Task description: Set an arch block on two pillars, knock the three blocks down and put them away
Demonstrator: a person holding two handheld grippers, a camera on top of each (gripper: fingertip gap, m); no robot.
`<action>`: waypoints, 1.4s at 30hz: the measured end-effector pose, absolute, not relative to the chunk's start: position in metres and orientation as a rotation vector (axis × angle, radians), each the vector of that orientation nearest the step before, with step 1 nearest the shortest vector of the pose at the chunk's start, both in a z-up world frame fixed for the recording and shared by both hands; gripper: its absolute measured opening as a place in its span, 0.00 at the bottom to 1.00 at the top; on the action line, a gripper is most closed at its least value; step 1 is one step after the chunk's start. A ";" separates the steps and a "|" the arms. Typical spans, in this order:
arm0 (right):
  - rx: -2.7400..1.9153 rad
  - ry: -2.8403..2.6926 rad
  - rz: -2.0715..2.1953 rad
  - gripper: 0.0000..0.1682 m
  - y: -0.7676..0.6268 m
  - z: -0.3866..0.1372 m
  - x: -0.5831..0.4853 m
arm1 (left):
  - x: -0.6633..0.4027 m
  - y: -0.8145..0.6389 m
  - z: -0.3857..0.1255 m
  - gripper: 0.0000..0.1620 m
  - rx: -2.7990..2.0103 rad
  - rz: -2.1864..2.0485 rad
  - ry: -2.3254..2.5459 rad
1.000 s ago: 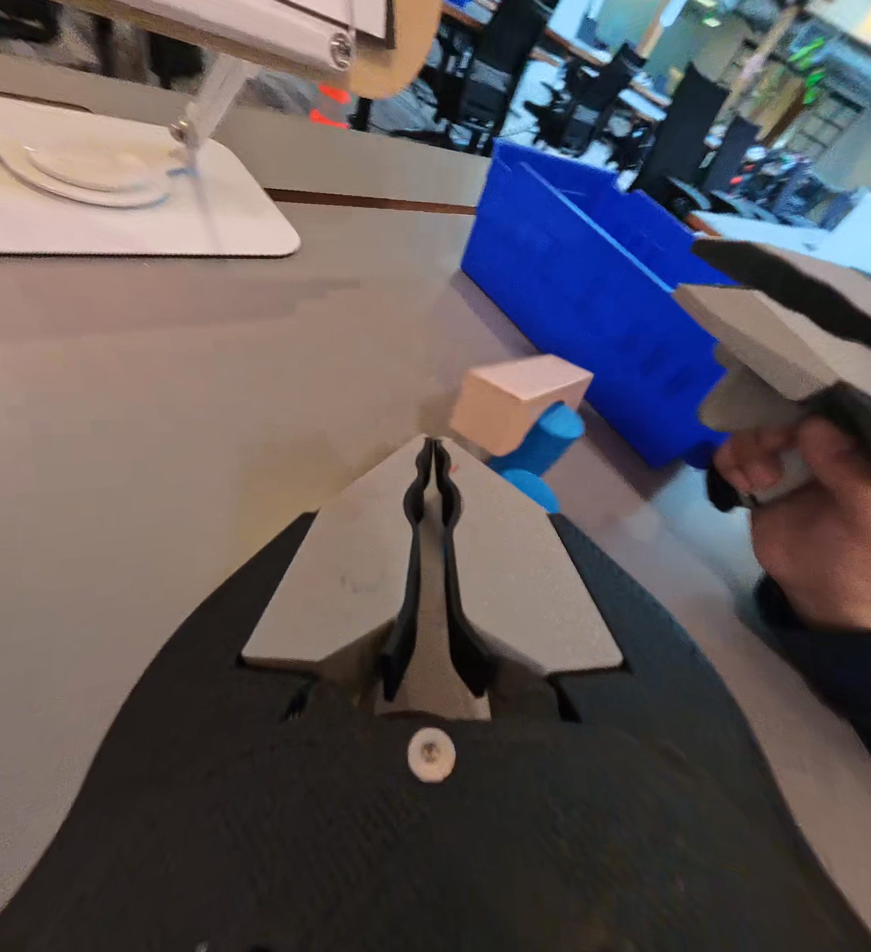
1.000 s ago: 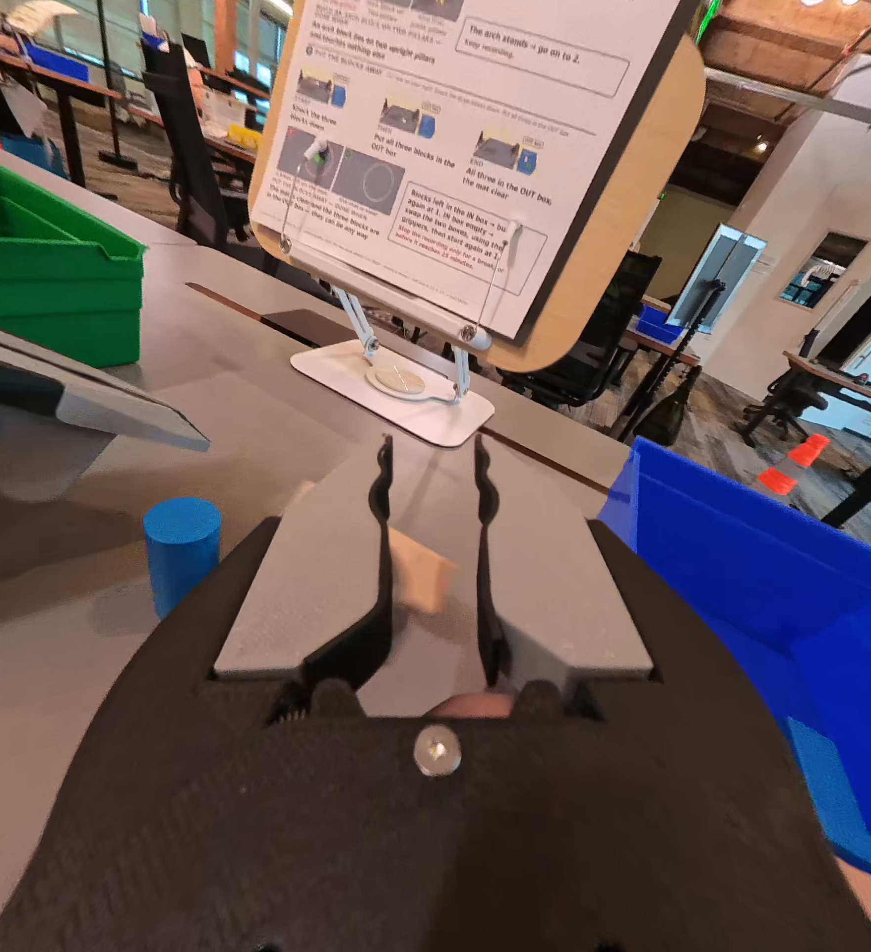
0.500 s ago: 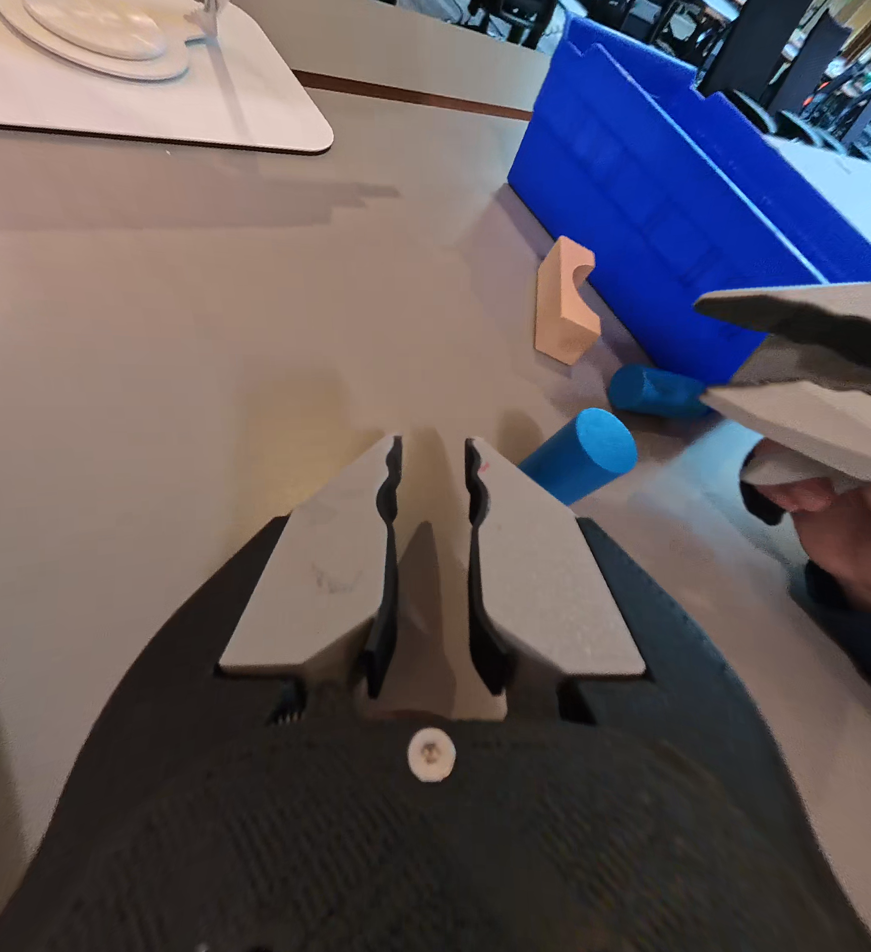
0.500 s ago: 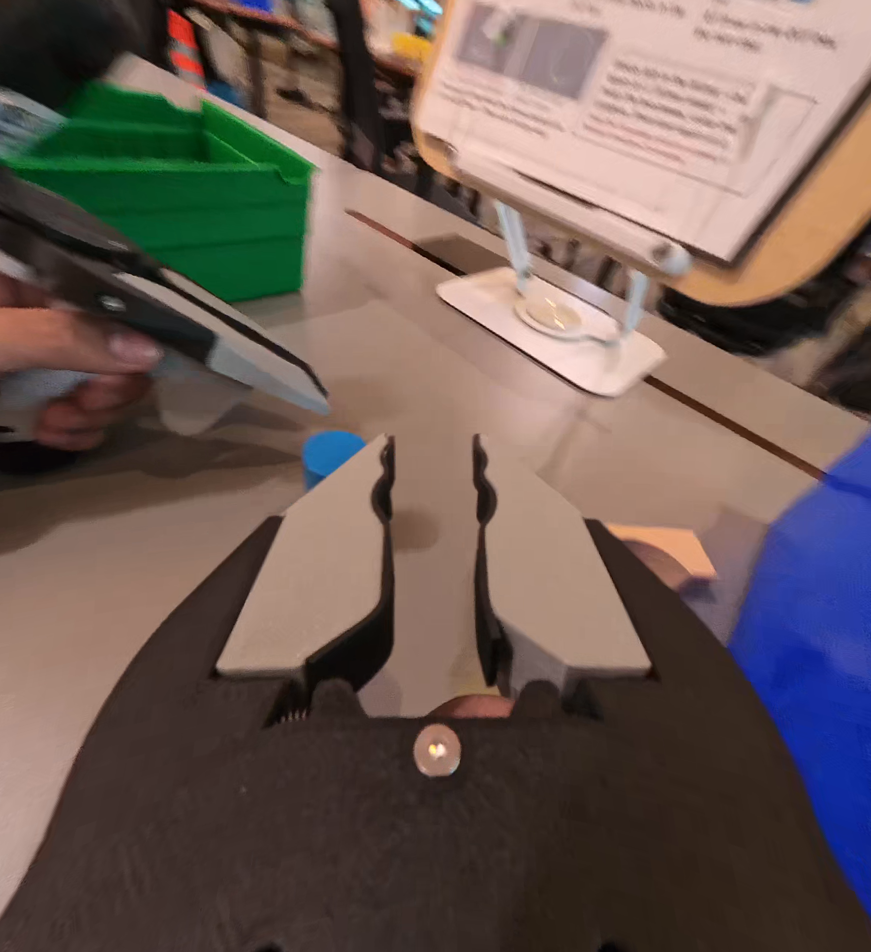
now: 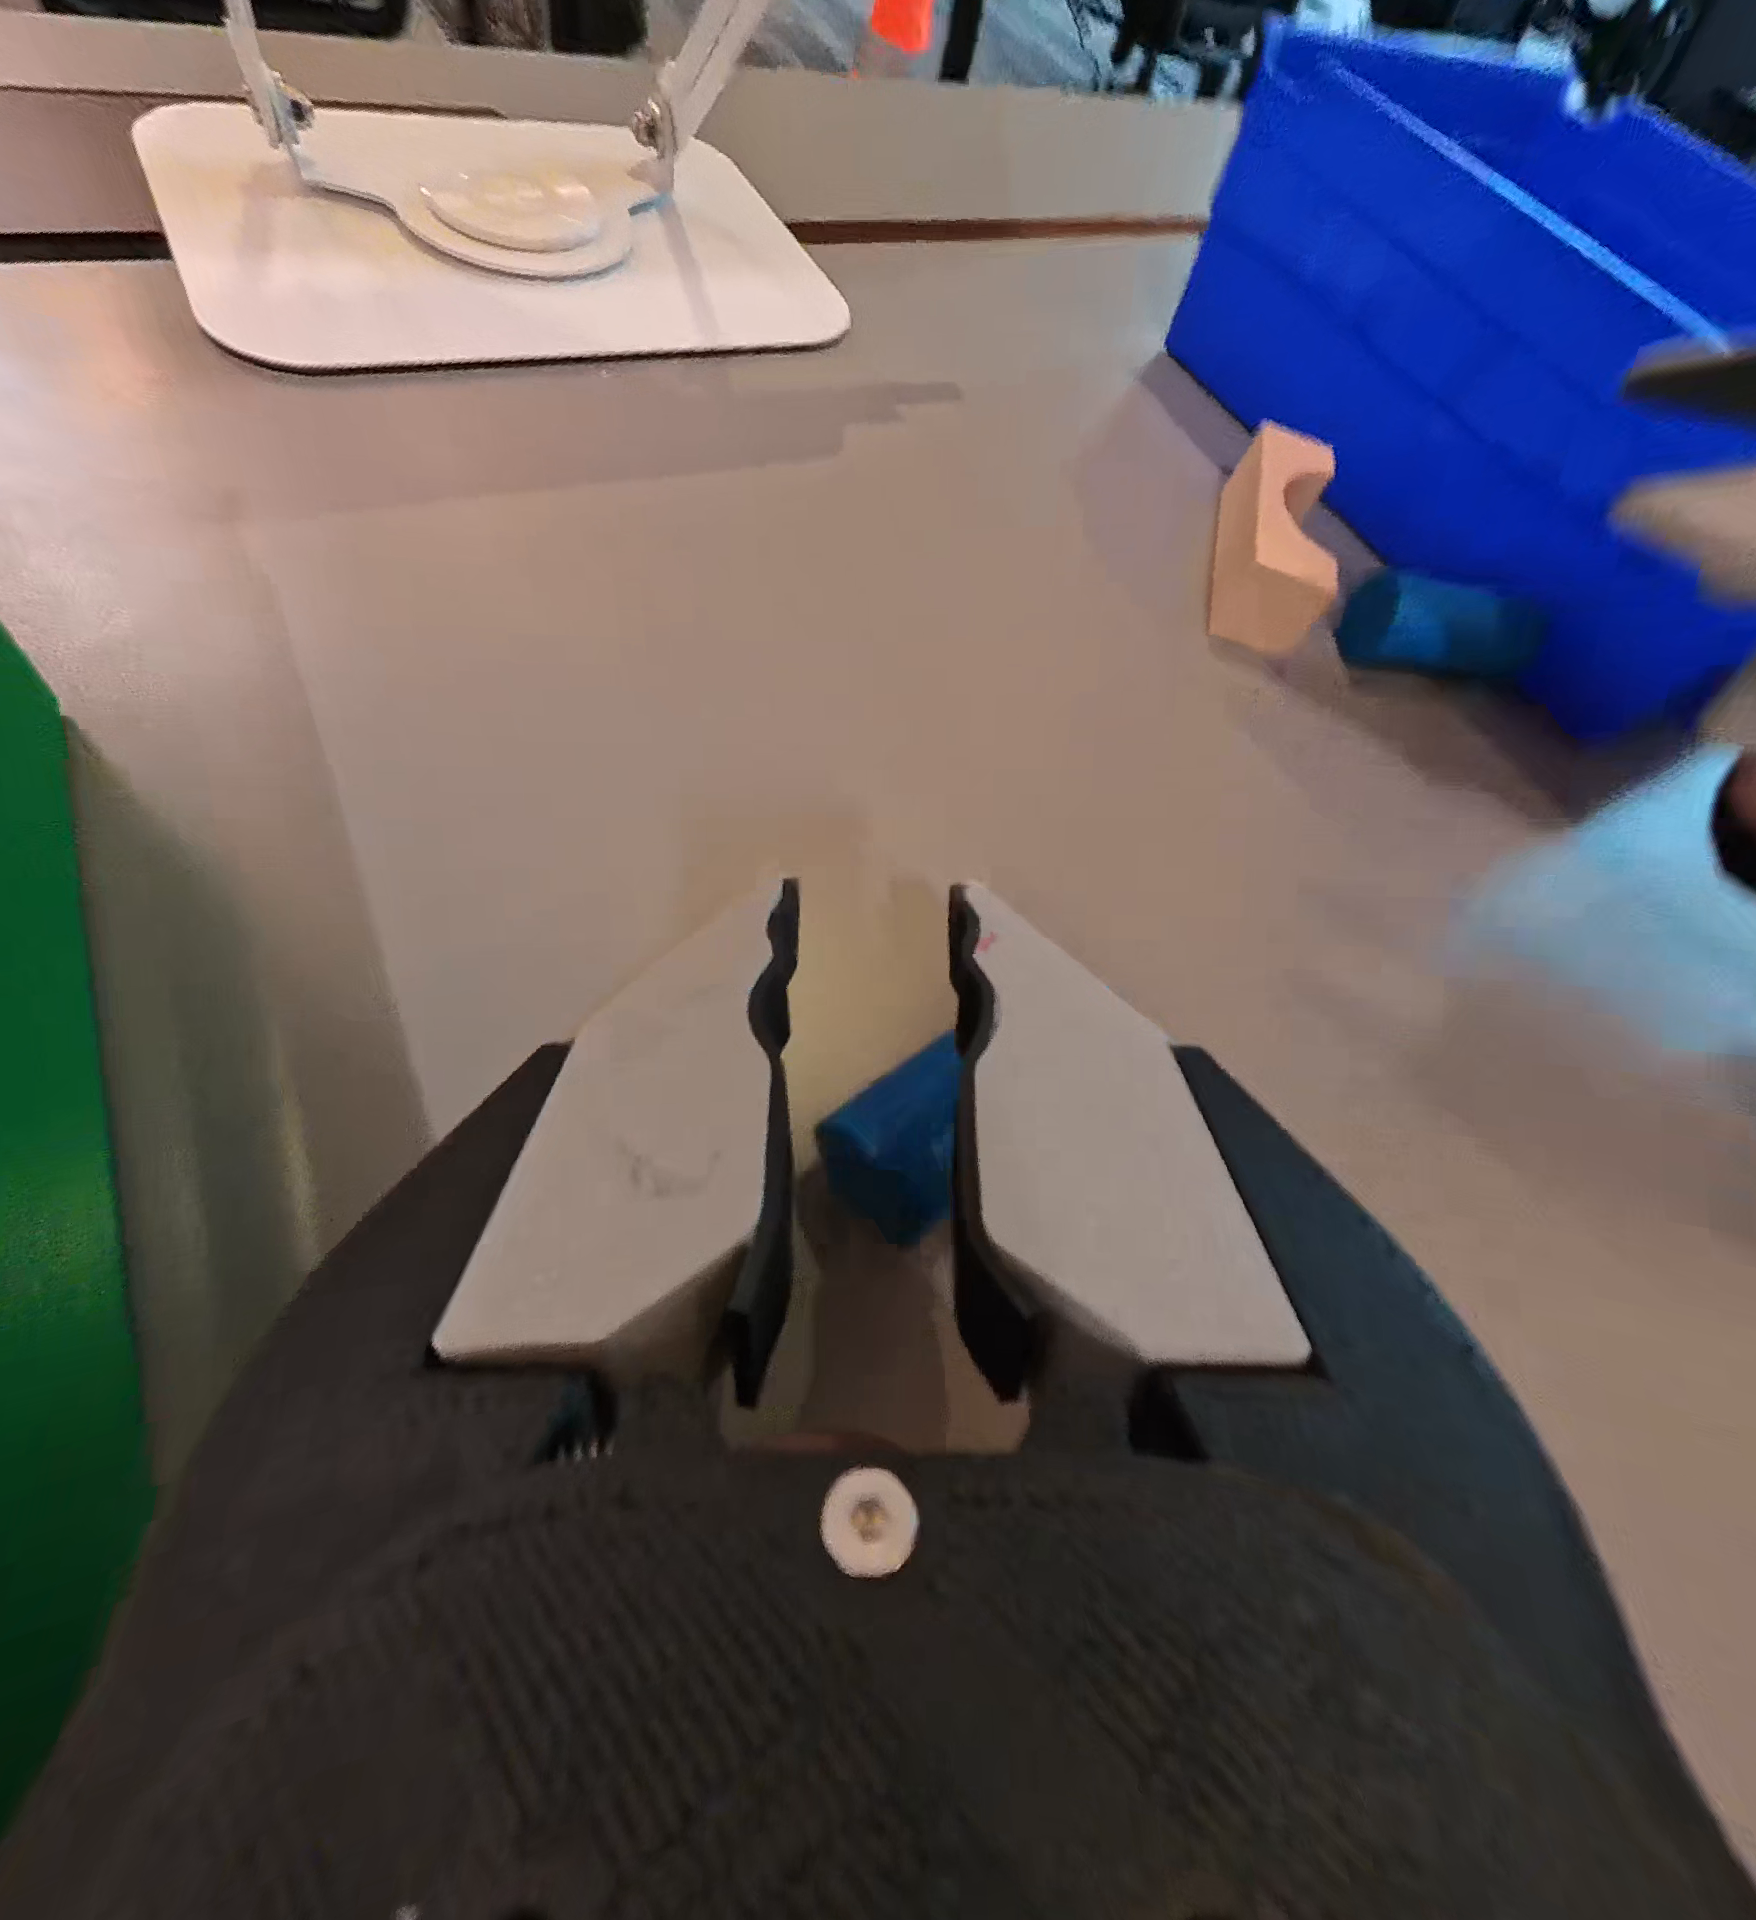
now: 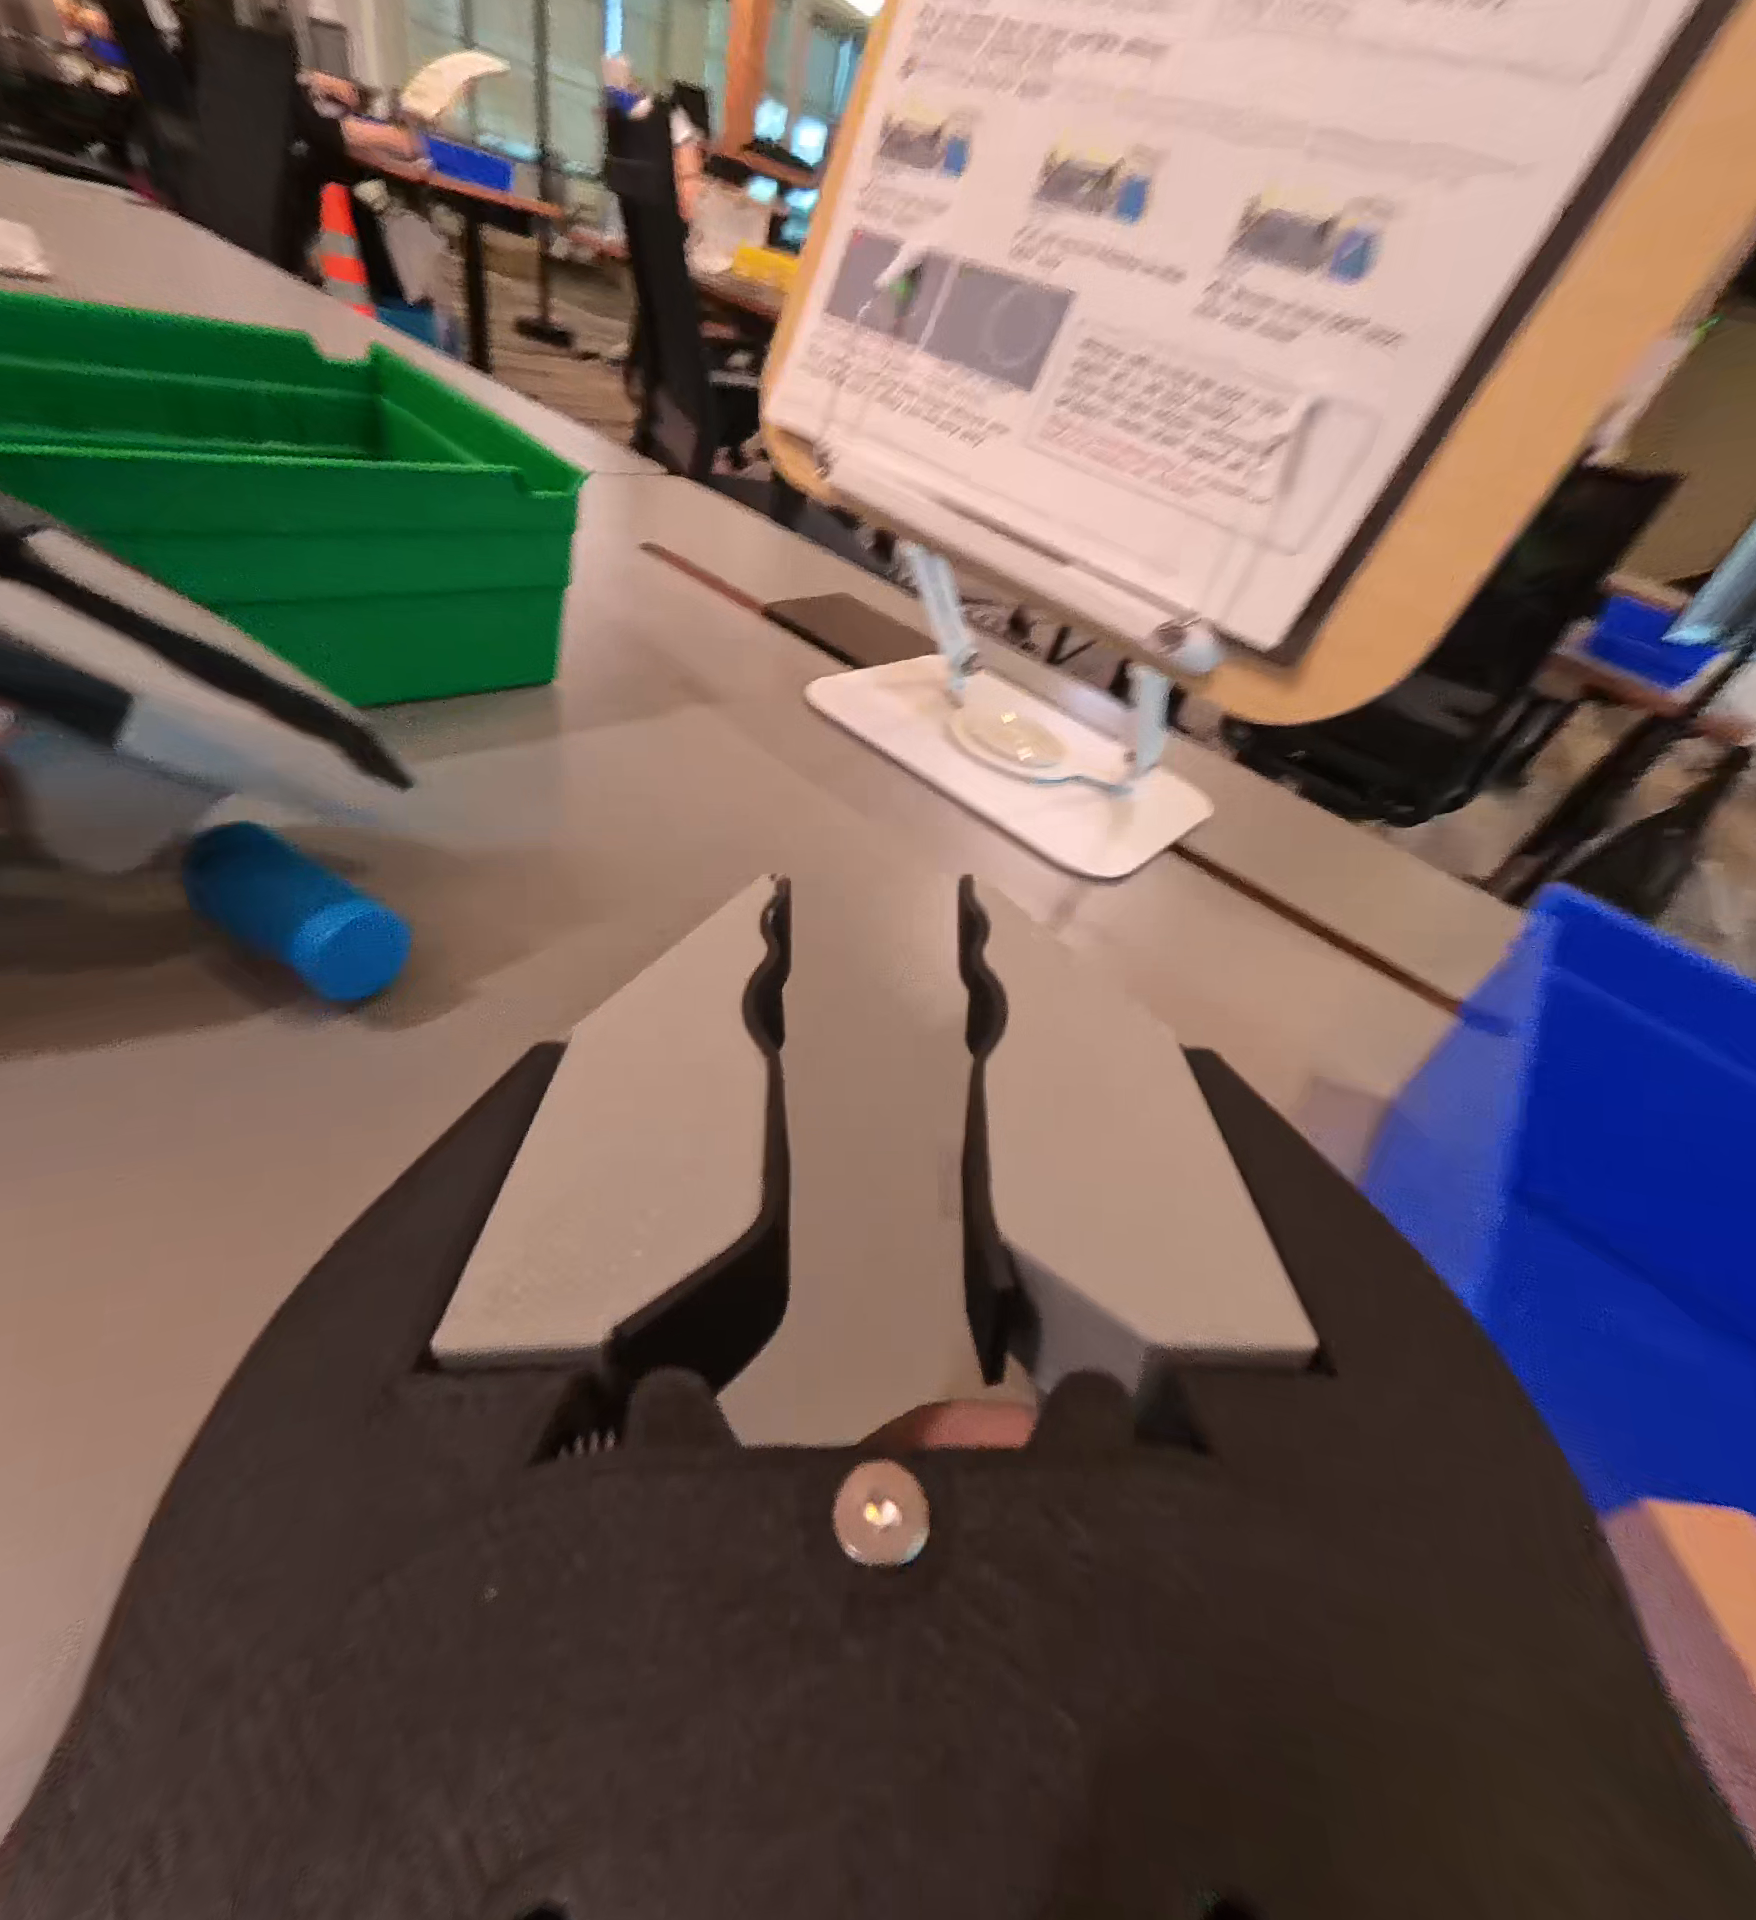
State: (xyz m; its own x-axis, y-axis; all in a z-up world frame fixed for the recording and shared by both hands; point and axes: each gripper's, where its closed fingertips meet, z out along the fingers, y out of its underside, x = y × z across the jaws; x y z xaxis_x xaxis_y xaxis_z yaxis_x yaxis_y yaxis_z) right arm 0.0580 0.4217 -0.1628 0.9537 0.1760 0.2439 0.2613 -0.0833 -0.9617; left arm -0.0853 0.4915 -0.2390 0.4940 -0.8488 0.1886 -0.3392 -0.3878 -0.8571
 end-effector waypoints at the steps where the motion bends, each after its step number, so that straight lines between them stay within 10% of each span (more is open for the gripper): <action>1: -1.629 -0.315 -0.093 0.18 0.416 -0.154 0.064 | -0.087 0.484 -0.239 0.18 -1.936 -0.809 1.034; 9: -1.548 -0.179 0.014 0.21 0.367 -0.136 0.095 | -0.106 0.435 -0.265 0.36 -1.883 -0.606 1.595; 22: -1.730 -0.426 0.248 0.20 0.354 -0.186 0.038 | -0.087 0.443 -0.279 0.19 -1.867 -0.738 1.558; 34: -1.894 -0.435 0.873 0.32 0.350 -0.211 -0.061 | -0.046 0.350 -0.207 0.18 -0.854 -0.597 1.651; 42: -1.884 -0.393 0.912 0.18 0.354 -0.216 -0.066 | -0.038 0.344 -0.223 0.19 -0.800 -0.446 1.704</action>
State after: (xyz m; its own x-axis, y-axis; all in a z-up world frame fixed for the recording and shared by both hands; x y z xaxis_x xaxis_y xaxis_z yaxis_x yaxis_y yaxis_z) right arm -0.0661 0.3540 -0.2159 0.6669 0.6132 -0.4233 -0.1135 -0.4779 -0.8710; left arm -0.0383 0.3437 -0.2235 -0.1238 -0.7090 -0.6943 -0.2783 0.6964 -0.6615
